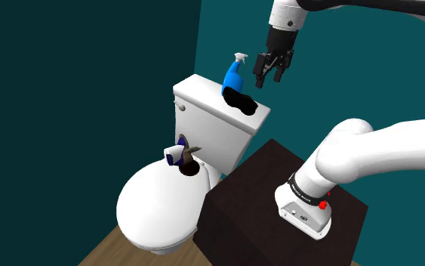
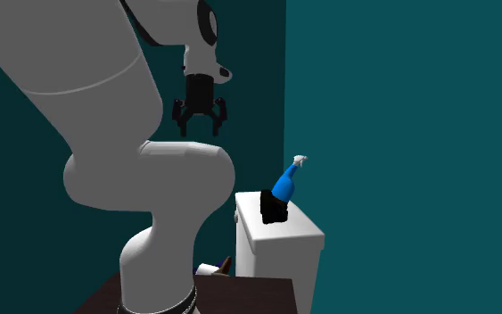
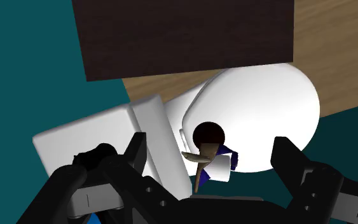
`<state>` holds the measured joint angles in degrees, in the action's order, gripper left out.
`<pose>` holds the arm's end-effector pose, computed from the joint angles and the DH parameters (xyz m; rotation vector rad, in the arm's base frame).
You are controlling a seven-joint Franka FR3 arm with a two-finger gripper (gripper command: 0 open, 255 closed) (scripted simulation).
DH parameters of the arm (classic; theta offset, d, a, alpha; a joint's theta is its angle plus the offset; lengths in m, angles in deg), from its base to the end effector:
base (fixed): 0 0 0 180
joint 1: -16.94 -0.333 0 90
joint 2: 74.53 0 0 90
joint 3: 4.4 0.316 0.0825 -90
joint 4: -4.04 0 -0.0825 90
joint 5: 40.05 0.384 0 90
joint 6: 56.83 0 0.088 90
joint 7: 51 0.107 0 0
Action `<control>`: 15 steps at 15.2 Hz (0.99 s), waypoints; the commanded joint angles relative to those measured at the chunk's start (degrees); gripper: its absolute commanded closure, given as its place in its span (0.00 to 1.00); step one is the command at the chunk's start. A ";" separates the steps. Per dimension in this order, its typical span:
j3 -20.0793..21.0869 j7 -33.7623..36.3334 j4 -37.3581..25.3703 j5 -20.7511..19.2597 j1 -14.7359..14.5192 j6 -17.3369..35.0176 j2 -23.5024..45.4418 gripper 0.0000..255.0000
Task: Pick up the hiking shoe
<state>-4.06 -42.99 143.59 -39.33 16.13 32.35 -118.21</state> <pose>0.3067 0.0079 0.5448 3.1296 -0.1914 -0.1837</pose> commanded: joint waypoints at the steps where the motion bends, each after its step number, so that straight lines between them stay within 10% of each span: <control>1: 0.00 0.00 0.00 0.00 0.00 0.00 0.00 0.00; 15: -11.69 -18.15 4.01 -7.87 2.23 28.65 17.62 0.00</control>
<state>-14.85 -59.72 148.25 -46.97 18.36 58.53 -103.03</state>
